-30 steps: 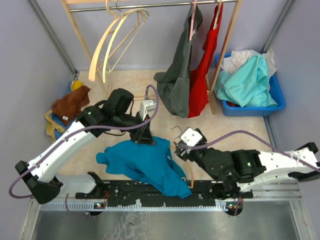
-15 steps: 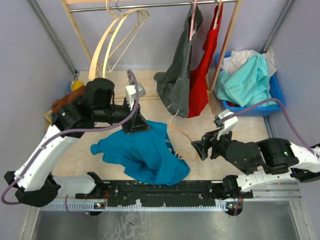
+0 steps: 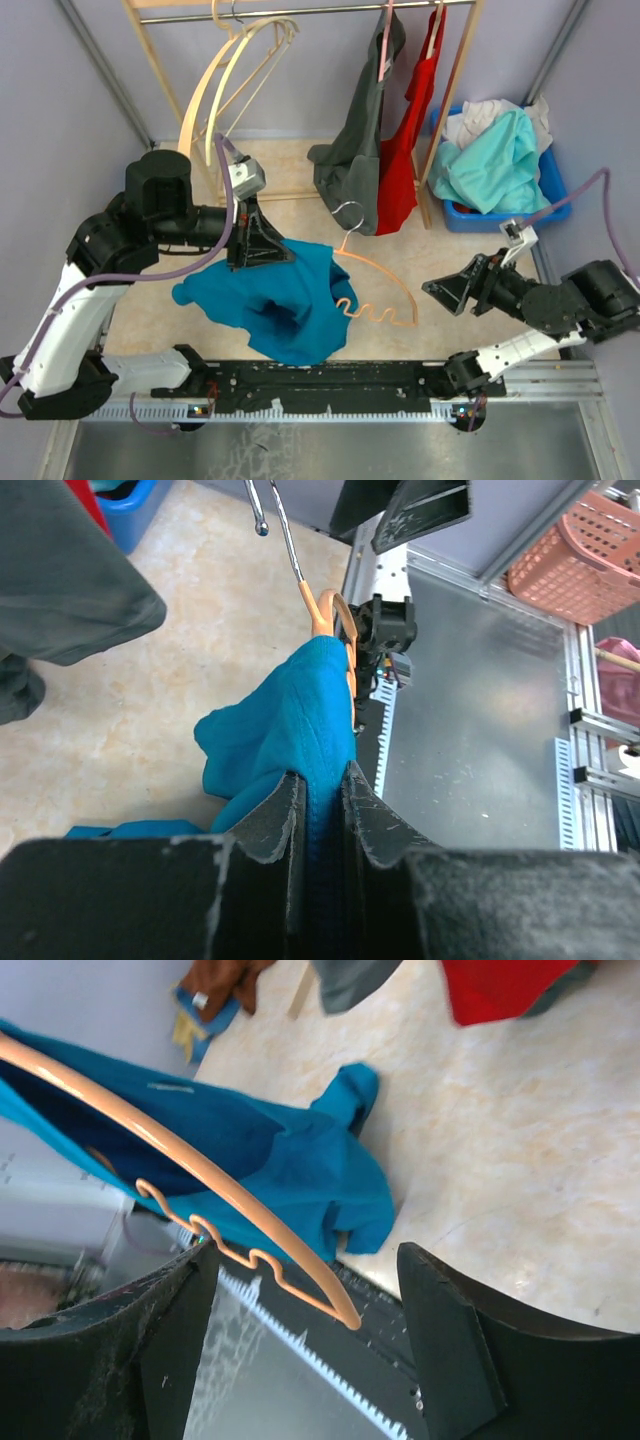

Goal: Place the t-shirt on the hanger

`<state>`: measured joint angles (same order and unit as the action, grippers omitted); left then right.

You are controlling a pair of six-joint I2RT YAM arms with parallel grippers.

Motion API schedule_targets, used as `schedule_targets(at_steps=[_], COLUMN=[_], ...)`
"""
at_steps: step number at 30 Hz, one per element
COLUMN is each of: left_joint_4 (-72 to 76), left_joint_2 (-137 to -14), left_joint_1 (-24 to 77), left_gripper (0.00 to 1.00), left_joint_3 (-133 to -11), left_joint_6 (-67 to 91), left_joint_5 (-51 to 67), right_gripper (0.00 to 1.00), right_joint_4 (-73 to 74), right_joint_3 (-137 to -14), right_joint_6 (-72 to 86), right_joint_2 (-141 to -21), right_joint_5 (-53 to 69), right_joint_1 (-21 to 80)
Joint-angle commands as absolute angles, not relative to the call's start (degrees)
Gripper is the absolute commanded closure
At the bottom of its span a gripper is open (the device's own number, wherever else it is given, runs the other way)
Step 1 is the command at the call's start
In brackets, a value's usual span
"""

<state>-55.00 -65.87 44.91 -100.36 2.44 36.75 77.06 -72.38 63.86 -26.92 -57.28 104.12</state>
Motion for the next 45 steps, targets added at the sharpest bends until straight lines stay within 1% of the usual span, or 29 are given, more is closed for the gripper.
schedule_targets(at_steps=[1,2,5,8,9,10,11,13,14,15,16,17,18,22,24,26,28,29,30,31,35,38,41,45], left_joint_4=[-51.0,-50.9,-50.6,-50.2,-50.1,-50.0,-50.0,-50.1,-50.2,-50.2,-50.2,-50.3,-50.4,-50.8,-50.8,-50.7,-50.7,-50.8,-50.8,-50.8,-50.2,-49.6,-49.3,-49.1], left_joint_2=[-64.9,-64.8,-64.2,-64.2,-64.3,-64.4,-64.5,-64.5,-64.4,-64.2,-63.9,-63.8,-63.7,-64.1,-64.2,-64.1,-63.9,-63.9,-63.9,-63.9,-63.4,-62.9,-62.7,-62.7], left_joint_1=[45.1,45.1,45.2,45.2,45.1,45.2,45.2,45.2,45.1,45.2,45.2,45.2,45.1,45.2,45.2,45.2,45.1,45.2,45.2,45.2,45.2,45.2,45.2,45.2], left_gripper=[1.00,1.00,1.00,1.00,1.00,1.00,1.00,1.00,1.00,1.00,1.00,1.00,1.00,1.00,1.00,1.00,1.00,1.00,1.00,1.00,1.00,1.00,1.00,1.00], left_joint_3=[-102.2,-102.0,-101.1,-101.1,-101.1,-101.2,-101.2,-101.0,-100.8,-100.6,-100.2,-99.9,-99.6,-99.0,-98.8,-98.5,-98.2,-98.1,-97.9,-97.6,-96.5,-95.5,-94.7,-94.5], left_joint_6=[1.5,1.5,1.6,1.7,1.6,1.6,1.6,1.6,1.5,1.4,1.4,1.3,1.3,1.1,1.0,0.8,0.6,0.5,0.5,0.5,0.7,0.7,0.6,0.6], left_joint_5=[43.4,43.7,44.7,45.4,45.5,45.6,45.7,45.4,45.1,44.8,44.6,44.4,44.2,43.5,43.5,43.4,43.1,43.0,43.0,42.9,43.5,43.6,43.9,44.0], right_gripper=[0.29,0.29,0.30,0.30,0.31,0.31,0.31,0.31,0.30,0.31,0.32,0.31,0.30,0.27,0.25,0.24,0.22,0.22,0.22,0.22,0.22,0.21,0.21,0.21], right_joint_4=[85.0,85.1,84.8,84.6,83.1,77.7,69.3,43.2,25.4,4.2,-9.4,-22.3,-28.1,-25.6,-20.5,-8.8,-0.5,8.5,16.5,21.9,30.8,32.8,36.5,39.0], right_joint_3=[-70.2,-69.9,-69.9,-70.9,-71.5,-71.1,-70.0,-64.5,-60.6,-57.5,-55.3,-53.3,-53.3,-63.8,-69.7,-78.0,-83.3,-86.7,-90.6,-93.1,-94.0,-89.1,-85.8,-78.9], right_joint_6=[81.5,81.8,81.5,80.7,78.4,71.7,60.5,30.5,12.9,-2.5,-20.6,-31.1,-36.2,-42.2,-41.8,-35.4,-29.5,-23.3,-16.4,-8.0,4.0,10.4,14.6,18.1], right_joint_2=[-25.4,-24.6,-24.0,-25.0,-25.5,-25.7,-25.7,-25.0,-24.8,-25.0,-25.6,-27.1,-29.3,-42.7,-48.8,-55.5,-59.6,-61.1,-62.6,-63.7,-62.5,-57.6,-55.6,-53.2], right_joint_5=[-70.7,-72.2,-75.6,-78.7,-80.2,-81.9,-83.6,-87.7,-89.7,-89.6,-85.6,-82.7,-81.0,-76.0,-73.2,-68.4,-63.8,-59.8,-54.0,-44.7,-30.5,-19.4,-7.8,8.1], right_joint_1=[117.9,120.0,121.1,124.4,125.4,125.6,125.6,125.7,125.7,125.2,123.6,120.2,117.1,108.5,102.8,97.1,90.8,85.0,78.7,72.6,57.4,47.7,36.3,25.5])
